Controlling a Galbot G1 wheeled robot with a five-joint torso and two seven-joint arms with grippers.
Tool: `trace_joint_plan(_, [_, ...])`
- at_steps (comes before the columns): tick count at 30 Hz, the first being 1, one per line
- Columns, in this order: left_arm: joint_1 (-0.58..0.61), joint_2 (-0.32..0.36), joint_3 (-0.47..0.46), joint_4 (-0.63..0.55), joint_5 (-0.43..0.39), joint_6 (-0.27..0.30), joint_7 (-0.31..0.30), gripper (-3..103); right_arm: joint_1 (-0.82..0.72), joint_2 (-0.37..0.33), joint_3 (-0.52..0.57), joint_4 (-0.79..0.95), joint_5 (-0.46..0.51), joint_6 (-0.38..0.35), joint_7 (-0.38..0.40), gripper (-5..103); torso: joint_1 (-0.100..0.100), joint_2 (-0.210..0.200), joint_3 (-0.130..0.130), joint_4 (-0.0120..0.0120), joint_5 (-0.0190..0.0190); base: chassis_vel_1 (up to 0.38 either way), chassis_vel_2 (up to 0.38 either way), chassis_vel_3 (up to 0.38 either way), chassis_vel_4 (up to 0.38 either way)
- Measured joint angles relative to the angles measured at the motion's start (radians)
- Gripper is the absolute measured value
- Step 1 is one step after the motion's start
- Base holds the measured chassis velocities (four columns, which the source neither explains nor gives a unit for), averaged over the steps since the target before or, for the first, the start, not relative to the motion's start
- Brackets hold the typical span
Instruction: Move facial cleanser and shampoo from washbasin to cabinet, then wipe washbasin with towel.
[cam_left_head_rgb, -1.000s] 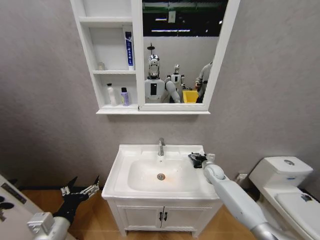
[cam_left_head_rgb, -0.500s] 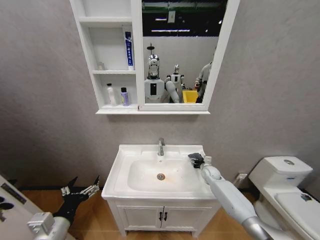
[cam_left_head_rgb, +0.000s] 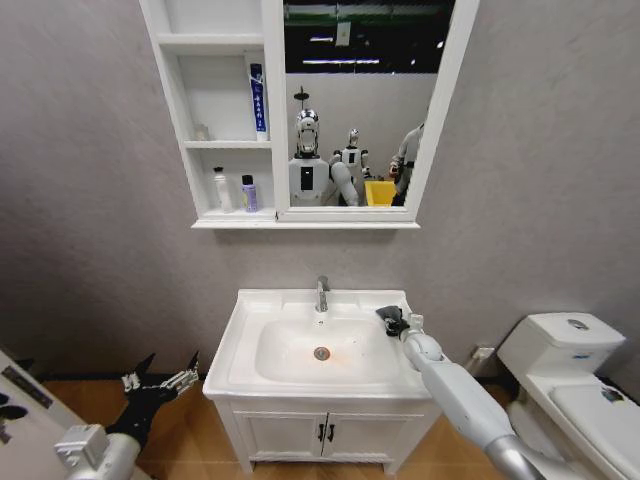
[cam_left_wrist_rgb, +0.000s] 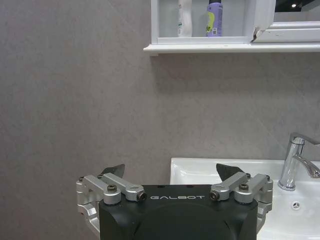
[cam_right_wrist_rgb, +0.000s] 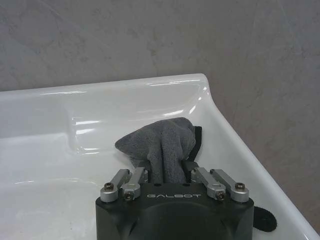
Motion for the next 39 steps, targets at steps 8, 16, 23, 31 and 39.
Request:
trace_joint_plan(8, [0.000,0.000,0.000,0.000,0.000,0.000,0.000,100,-0.054,-0.023,0.019,0.144,0.070,-0.027,0.032,5,0.000,0.000,0.000,-0.0006,0.0010,0.000,0.000,0.000,0.000])
trace_joint_plan(16, [0.000,0.000,0.000,0.000,0.000,0.000,0.000,100,-0.088,-0.036,-0.076,0.337,0.132,-0.064,0.140,3,0.000,0.000,0.000,0.0001,-0.0004,0.000,0.000,0.000,0.000])
trace_joint_plan(23, [0.000,0.000,0.000,0.000,0.000,0.000,0.000,100,-0.097,0.030,-0.166,0.225,0.049,-0.065,0.166,3,0.000,0.000,0.000,-0.0003,0.0004,0.000,0.000,0.000,0.000])
trace_joint_plan(31, [0.000,0.000,0.000,0.000,0.000,0.000,0.000,100,-0.025,0.074,-0.252,0.103,0.070,-0.088,0.205,3,0.000,0.000,0.000,-0.0002,0.0001,0.000,0.000,0.000,0.000])
trace_joint_plan(39, [0.000,0.000,0.000,0.000,0.000,0.000,0.000,100,0.066,0.130,-0.360,-0.023,0.206,-0.122,0.250,3,0.000,0.000,0.000,-0.0002,-0.0006,0.000,0.000,0.000,0.000])
